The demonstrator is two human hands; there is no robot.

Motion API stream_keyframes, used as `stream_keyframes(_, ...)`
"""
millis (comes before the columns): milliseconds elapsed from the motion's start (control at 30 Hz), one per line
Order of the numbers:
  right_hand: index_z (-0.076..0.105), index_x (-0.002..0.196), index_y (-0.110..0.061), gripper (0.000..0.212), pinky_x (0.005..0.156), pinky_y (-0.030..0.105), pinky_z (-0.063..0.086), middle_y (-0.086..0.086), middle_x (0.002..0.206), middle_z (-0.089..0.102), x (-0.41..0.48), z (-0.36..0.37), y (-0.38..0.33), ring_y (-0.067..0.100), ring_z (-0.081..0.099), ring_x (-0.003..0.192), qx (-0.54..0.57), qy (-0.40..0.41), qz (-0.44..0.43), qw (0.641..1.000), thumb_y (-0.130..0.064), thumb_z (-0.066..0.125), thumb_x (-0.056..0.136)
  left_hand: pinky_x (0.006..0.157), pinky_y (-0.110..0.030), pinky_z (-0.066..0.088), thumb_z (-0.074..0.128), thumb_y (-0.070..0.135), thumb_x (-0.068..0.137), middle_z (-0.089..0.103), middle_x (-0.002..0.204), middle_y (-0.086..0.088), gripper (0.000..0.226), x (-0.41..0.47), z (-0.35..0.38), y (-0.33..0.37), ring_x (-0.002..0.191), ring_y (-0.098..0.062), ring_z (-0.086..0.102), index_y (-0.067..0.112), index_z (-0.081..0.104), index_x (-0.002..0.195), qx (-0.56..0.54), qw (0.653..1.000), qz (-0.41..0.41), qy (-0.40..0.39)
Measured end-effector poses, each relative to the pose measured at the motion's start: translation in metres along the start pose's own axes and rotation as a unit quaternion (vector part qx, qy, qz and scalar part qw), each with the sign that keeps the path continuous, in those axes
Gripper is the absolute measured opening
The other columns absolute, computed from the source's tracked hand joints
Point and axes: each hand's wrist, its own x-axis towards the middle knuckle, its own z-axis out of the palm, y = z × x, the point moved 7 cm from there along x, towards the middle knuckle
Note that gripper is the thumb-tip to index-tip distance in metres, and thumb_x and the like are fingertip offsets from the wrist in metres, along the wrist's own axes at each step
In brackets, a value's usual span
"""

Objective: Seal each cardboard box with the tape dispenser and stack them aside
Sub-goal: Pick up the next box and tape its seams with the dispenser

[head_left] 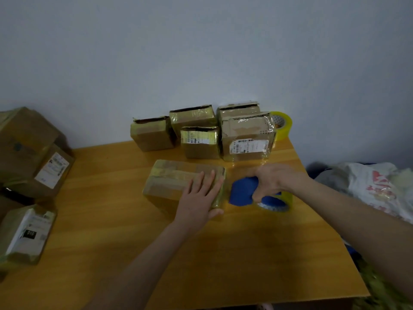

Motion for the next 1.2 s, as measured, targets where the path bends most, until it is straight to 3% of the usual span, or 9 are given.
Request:
stream_keyframes(100,0.055,0.113,-0.03,0.05,0.063,0.034,0.048,0.0,0.091,0.064,0.01,0.015,0.004,0.019,0.06,0.077,0.032,-0.021,0.019,0.999,-0.039,0.072,0.066,0.116,-0.043,-0.011,0.015,0.076,0.081,-0.026,0.153,0.003,0.083,-0.001,-0.002,0.001,0.145,-0.025,-0.019,0.036,-0.033,0.136,-0.015,0.999,0.023,-0.019)
stream_keyframes(200,0.055,0.113,-0.035,0.055,0.073,0.036,0.054,-0.001,0.103,0.064,0.012,0.006,0.023,0.019,0.061,0.086,0.125,-0.002,0.028,0.992,-0.038,0.073,0.062,0.118,-0.044,-0.003,0.003,0.079,0.075,-0.002,0.16,0.002,0.089,0.007,-0.014,-0.001,0.147,-0.022,-0.005,0.033,-0.004,0.15,-0.092,0.996,-0.018,-0.011)
stream_keyframes(300,0.053,0.116,-0.032,0.057,0.069,0.028,0.049,0.0,0.111,0.06,0.007,-0.012,0.046,0.018,0.059,0.09,0.247,0.082,0.061,0.964,-0.033,0.077,0.065,0.114,-0.043,0.021,0.019,0.074,0.084,0.034,0.148,-0.004,0.08,0.021,-0.029,-0.001,0.137,-0.024,0.029,0.023,0.028,0.146,-0.137,0.979,-0.144,0.041)
stream_keyframes(367,0.056,0.12,-0.025,0.058,0.068,0.027,0.048,0.003,0.113,0.061,0.003,-0.016,0.054,0.016,0.058,0.089,0.346,0.15,0.069,0.924,-0.028,0.079,0.067,0.107,-0.041,0.03,0.035,0.068,0.088,0.038,0.139,-0.01,0.072,0.03,-0.036,0.004,0.127,-0.026,0.037,0.019,0.033,0.141,-0.097,0.973,-0.201,0.053)
stream_keyframes(467,0.054,0.13,-0.022,0.067,0.063,0.022,0.046,0.005,0.118,0.06,-0.003,-0.01,0.055,0.016,0.058,0.092,0.431,0.207,0.069,0.875,-0.024,0.081,0.068,0.112,-0.045,0.029,0.051,0.048,0.093,0.03,0.143,-0.014,0.068,0.032,-0.035,0.011,0.132,-0.03,0.032,0.016,0.025,0.146,-0.07,0.976,-0.201,0.037)
stream_keyframes(667,0.051,0.134,-0.018,0.07,0.077,0.029,0.052,0.008,0.12,0.059,-0.003,-0.002,0.037,0.023,0.059,0.103,0.469,0.197,0.038,0.86,-0.014,0.08,0.071,0.116,-0.044,-0.007,0.055,0.027,0.094,-0.006,0.159,-0.003,0.081,-0.002,-0.02,0.002,0.146,-0.026,-0.008,0.037,-0.002,0.151,-0.105,0.993,-0.062,-0.002)
stream_keyframes(833,0.046,0.139,-0.017,0.076,0.083,0.032,0.051,0.007,0.122,0.057,-0.003,-0.004,0.031,0.023,0.058,0.106,0.454,0.193,0.034,0.869,-0.014,0.08,0.071,0.115,-0.046,-0.013,0.052,0.016,0.095,-0.026,0.155,0.005,0.098,-0.022,-0.01,-0.016,0.143,-0.022,-0.025,0.062,-0.027,0.129,-0.052,0.996,0.058,-0.039)
stream_keyframes(933,0.043,0.141,-0.017,0.079,0.087,0.035,0.052,0.008,0.123,0.055,-0.004,-0.01,0.028,0.024,0.057,0.106,0.452,0.192,0.026,0.871,-0.013,0.08,0.071,0.115,-0.039,-0.013,0.052,0.017,0.095,-0.025,0.153,0.012,0.094,-0.02,-0.011,-0.029,0.143,-0.016,-0.023,0.051,-0.025,0.137,-0.04,0.994,0.091,-0.047)
stream_keyframes(1200,0.054,0.111,-0.02,0.05,0.06,0.017,0.045,-0.002,0.097,0.059,-0.015,-0.024,0.032,0.009,0.059,0.084,0.432,0.188,0.029,0.881,-0.013,0.08,0.07,0.115,-0.038,-0.016,0.048,0.033,0.097,-0.028,0.152,0.011,0.085,-0.013,-0.004,-0.029,0.143,-0.016,-0.022,0.031,-0.025,0.141,-0.013,0.998,0.048,-0.026)
